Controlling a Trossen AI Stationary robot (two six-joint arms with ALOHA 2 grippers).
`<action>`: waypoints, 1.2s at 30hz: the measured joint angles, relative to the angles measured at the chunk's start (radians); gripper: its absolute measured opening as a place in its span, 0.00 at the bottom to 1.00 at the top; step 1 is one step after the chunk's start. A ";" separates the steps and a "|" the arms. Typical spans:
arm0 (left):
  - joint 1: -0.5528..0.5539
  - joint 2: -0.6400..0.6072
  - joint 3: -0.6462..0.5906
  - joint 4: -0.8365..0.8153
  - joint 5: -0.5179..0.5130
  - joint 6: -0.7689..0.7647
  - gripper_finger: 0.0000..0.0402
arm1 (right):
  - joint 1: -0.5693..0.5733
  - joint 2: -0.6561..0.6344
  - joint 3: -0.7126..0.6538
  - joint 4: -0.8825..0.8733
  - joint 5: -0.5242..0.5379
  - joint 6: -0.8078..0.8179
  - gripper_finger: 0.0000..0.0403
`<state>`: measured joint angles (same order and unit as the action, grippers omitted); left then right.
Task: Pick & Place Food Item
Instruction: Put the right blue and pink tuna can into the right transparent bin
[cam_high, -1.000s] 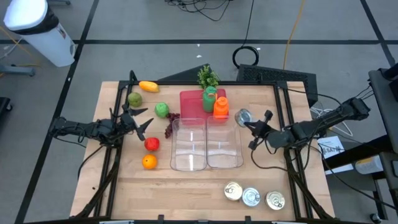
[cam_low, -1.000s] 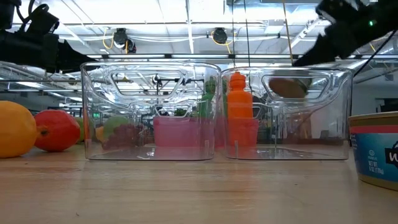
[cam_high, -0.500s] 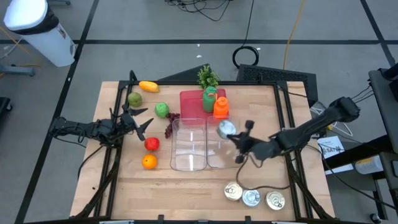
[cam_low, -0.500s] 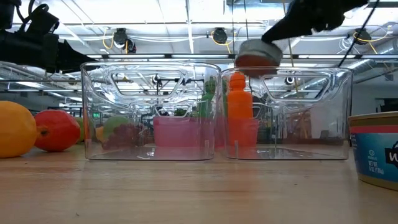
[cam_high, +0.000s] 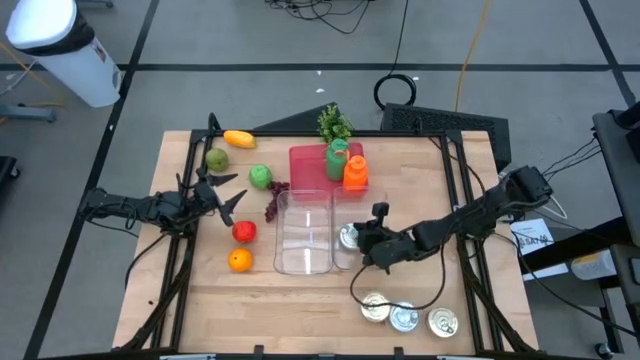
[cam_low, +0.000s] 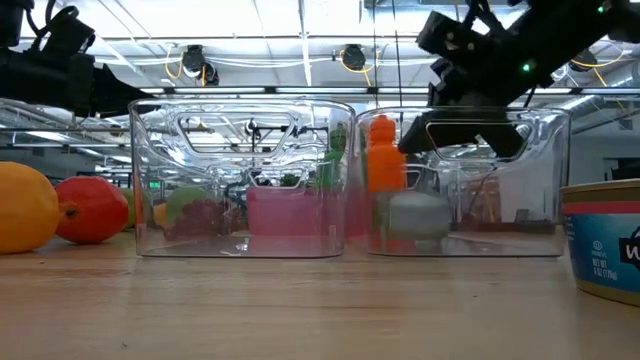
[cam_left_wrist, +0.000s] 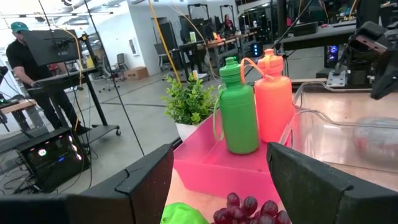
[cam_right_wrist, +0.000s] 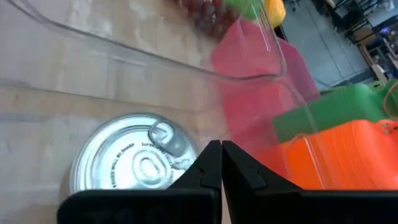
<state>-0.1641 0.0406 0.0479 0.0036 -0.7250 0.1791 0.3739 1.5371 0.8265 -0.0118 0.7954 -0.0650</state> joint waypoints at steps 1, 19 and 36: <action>0.000 0.000 0.000 0.000 0.000 0.000 0.68 | -0.004 -0.001 0.000 0.007 -0.013 0.000 0.00; 0.000 0.000 0.000 0.000 0.000 0.000 0.68 | 0.225 -0.268 0.000 0.114 -0.159 0.007 0.15; 0.000 0.000 0.000 0.000 0.000 0.000 0.68 | 0.647 -0.325 0.119 -0.112 -0.442 0.585 0.62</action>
<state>-0.1638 0.0406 0.0479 0.0035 -0.7248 0.1791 1.0214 1.2121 0.9456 -0.1236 0.3529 0.5204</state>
